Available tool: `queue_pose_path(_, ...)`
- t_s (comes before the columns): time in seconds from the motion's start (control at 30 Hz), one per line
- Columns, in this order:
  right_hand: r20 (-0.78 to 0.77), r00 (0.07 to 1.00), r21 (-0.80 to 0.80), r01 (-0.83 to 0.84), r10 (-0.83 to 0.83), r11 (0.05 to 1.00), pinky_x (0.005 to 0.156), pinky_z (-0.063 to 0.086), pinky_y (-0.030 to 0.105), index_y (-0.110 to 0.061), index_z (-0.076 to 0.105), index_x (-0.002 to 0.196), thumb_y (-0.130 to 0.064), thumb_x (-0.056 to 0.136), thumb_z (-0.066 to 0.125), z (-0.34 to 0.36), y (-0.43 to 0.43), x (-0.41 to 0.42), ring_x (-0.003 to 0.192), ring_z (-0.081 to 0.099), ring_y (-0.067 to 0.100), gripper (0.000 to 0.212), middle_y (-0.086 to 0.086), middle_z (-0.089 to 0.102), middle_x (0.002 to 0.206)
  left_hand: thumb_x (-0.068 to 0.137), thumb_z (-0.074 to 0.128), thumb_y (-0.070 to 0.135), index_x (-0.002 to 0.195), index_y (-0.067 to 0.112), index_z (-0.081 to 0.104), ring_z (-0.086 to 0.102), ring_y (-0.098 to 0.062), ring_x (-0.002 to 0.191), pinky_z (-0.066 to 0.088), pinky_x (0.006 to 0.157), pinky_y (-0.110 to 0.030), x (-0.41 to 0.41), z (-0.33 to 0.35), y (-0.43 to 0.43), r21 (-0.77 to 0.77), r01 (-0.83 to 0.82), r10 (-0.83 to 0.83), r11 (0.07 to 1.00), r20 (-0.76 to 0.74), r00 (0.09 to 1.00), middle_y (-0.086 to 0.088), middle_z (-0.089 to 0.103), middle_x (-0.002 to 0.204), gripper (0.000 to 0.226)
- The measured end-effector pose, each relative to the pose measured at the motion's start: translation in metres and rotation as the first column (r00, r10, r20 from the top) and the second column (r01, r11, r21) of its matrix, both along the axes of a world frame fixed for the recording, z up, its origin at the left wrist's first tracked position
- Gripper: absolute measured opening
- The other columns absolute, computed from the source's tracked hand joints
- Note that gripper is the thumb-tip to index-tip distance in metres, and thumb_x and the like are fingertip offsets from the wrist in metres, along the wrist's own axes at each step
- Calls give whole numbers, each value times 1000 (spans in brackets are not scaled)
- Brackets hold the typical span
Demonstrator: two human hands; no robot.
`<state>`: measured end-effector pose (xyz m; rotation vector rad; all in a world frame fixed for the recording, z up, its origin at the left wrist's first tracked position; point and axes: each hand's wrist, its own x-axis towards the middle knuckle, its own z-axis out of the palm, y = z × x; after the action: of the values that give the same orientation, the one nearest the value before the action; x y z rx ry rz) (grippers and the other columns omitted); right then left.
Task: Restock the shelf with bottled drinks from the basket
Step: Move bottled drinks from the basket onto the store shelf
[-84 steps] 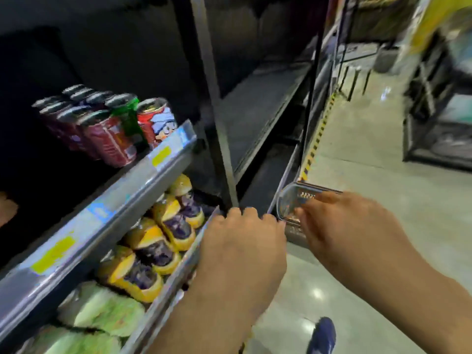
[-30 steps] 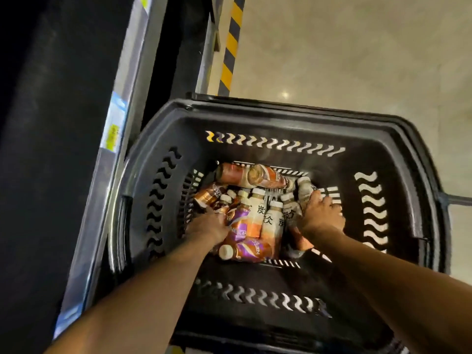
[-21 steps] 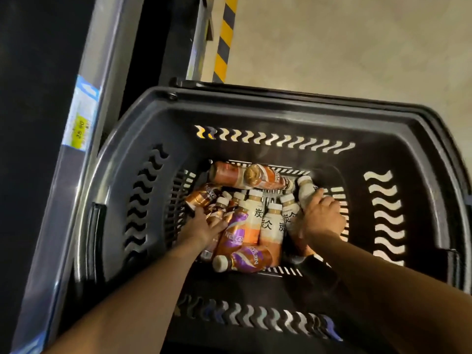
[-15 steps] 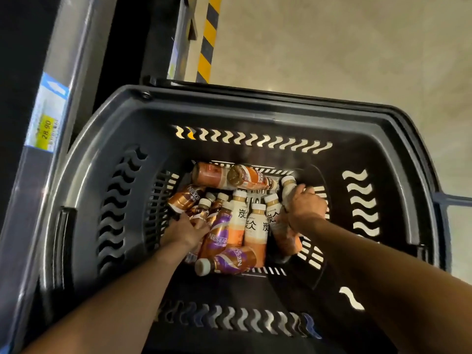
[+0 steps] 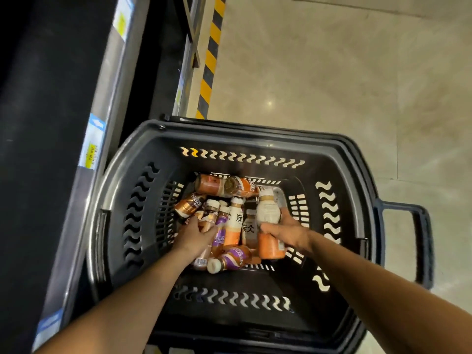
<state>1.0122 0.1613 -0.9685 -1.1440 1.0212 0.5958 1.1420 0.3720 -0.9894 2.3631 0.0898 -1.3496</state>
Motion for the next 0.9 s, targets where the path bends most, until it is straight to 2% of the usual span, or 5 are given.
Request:
queue_pose_path(0.17,100,980,102,163,-173,981,96,51,47,-32,30,137,-22,70,79,131,22,-9,112,62,20,84,1,61,124,93,62,39,133,23,50,61,-17,99,45,73,-24,-5,147,-28,-240,-270,268,933,-38,963,-3,63,121,44)
queue_pose_path(0.27,156,958,70,233,-242,970,86,56,40,-31,35,136,-23,74,80,228,29,-7,104,67,18,77,1,65,119,95,58,38,122,23,53,62,-7,80,45,58,-18,-12,261,-34,-349,-390,388,852,-79,918,4,66,99,31)
queue_pose_path(0.63,531,846,-358,266,-39,895,77,58,30,-34,51,119,-21,73,85,643,49,-4,88,69,8,58,-7,69,103,91,62,44,121,25,56,69,-8,91,50,72,-24,-51,669,-20,-667,-405,504,626,-50,862,2,70,106,36)
queue_pose_path(0.77,623,777,-416,231,90,880,71,55,19,-32,51,120,-25,70,86,740,59,-20,88,68,0,61,-12,69,100,80,68,57,124,33,50,67,-13,103,53,82,-32,-78,764,4,-704,-377,521,602,-12,853,5,67,114,53)
queue_pose_path(0.9,676,705,-418,124,217,900,76,58,28,-36,52,120,-40,61,83,803,82,-40,92,69,4,67,-16,70,103,60,80,57,117,37,51,67,-17,104,54,89,-46,-122,828,46,-722,-391,595,571,35,803,7,69,108,68)
